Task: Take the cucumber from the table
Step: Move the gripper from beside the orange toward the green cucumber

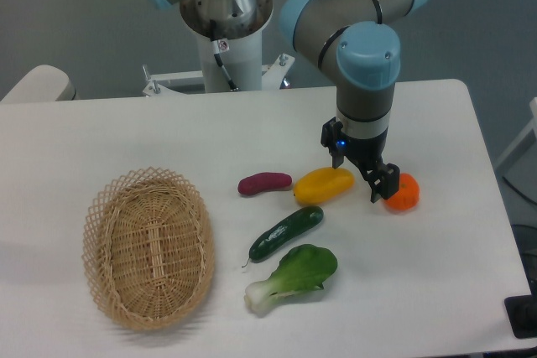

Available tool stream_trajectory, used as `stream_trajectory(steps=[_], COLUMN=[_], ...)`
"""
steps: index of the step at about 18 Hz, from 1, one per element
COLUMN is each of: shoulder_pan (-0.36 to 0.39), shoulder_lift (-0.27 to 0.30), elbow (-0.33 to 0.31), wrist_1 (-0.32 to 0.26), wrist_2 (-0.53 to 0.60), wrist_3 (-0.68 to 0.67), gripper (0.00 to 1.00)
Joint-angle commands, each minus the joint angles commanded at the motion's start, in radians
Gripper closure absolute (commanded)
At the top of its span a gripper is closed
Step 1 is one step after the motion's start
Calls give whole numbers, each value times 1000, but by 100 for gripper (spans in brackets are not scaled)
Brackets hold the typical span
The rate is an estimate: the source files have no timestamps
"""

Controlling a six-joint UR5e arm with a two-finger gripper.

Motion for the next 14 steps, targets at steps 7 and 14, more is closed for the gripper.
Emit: stream_trajectory(steps=[7,14], shoulder_pan=[-5,-75], shoulder_lift=[-5,-46], elbow=[-5,-41], wrist_1=[-5,17], wrist_2=[-3,-25], wrist_3=[-5,-175], gripper=[0,0])
